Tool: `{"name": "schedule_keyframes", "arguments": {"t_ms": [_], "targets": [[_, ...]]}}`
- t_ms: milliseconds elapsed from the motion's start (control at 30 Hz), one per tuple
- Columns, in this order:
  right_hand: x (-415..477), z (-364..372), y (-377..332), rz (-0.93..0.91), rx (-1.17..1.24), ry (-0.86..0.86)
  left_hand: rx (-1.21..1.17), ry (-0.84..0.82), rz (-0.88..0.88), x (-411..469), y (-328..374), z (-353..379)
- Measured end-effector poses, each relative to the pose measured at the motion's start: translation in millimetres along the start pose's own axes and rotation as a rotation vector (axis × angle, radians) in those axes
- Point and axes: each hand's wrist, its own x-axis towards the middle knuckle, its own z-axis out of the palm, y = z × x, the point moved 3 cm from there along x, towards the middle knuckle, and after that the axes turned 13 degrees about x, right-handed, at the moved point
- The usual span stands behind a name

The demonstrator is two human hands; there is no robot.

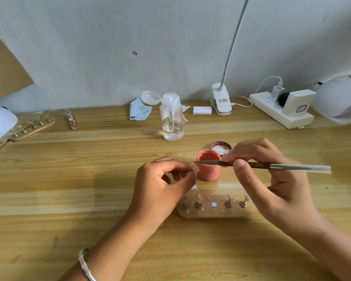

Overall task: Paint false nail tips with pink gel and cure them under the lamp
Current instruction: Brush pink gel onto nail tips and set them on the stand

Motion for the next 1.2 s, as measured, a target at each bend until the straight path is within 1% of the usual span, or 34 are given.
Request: {"name": "schedule_keyframes", "arguments": {"t_ms": [133,333,567,767,967,1200], "targets": [[-0.4,1.1,1.3,-0.006,-0.007,-0.038,0.006,0.000,-0.014,-0.6,-1.3,0.3],[-1.8,-4.0,1.9,-0.001,-0.005,0.050,0.018,0.001,-0.017,-1.0,-1.0,1.3],[-1.1,0.7,0.8,0.000,-0.014,-0.013,0.018,0.008,-0.014,-1.3,-2.2,0.0],[-1.9,-4.5,1.5,-0.003,0.015,0.063,0.000,0.000,-0.016,-0.9,-4.2,0.2],[-1.3,-0.4,1.4,-0.001,-0.017,0.019,-0.008,0.014,0.005,-0.9,-4.6,0.5],[-2.3,-4.4,1.9,0.003,0.030,0.065,-0.027,0.013,0.018,-0.6,-4.6,1.5]]}}
